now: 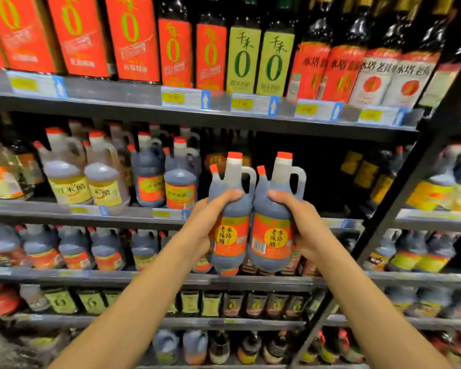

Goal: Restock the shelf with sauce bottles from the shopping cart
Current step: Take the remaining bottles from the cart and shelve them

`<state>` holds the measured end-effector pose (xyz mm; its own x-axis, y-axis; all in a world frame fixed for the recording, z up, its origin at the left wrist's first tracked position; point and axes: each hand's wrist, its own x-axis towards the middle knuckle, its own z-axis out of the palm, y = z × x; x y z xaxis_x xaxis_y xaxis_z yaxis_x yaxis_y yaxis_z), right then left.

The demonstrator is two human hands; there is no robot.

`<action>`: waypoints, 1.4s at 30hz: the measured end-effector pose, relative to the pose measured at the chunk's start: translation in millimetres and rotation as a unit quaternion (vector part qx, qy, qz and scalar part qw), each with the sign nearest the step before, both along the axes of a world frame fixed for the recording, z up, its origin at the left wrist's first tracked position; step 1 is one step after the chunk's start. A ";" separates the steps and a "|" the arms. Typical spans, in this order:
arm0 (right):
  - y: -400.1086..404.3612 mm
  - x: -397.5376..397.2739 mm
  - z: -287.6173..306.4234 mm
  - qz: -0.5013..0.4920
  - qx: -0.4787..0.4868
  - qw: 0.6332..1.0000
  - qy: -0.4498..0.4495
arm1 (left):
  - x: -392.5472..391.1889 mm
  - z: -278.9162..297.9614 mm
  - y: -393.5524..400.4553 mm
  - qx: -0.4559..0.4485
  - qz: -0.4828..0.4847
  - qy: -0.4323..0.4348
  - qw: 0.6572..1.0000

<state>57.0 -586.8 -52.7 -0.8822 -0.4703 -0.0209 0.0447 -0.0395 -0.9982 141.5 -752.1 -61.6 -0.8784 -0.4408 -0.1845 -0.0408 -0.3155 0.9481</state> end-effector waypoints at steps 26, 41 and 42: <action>-55.2 -154.9 5.9 0.007 0.009 1.000 -0.018 | -145.2 10.1 -46.4 -0.010 0.052 0.028 0.998; -82.3 -191.5 -56.4 0.031 -0.059 0.996 0.062 | -179.3 -57.3 -72.5 -0.022 0.122 0.085 0.989; -83.9 -194.5 -57.9 0.034 -0.058 0.996 0.062 | -180.9 -57.8 -75.0 -0.032 0.124 0.088 0.988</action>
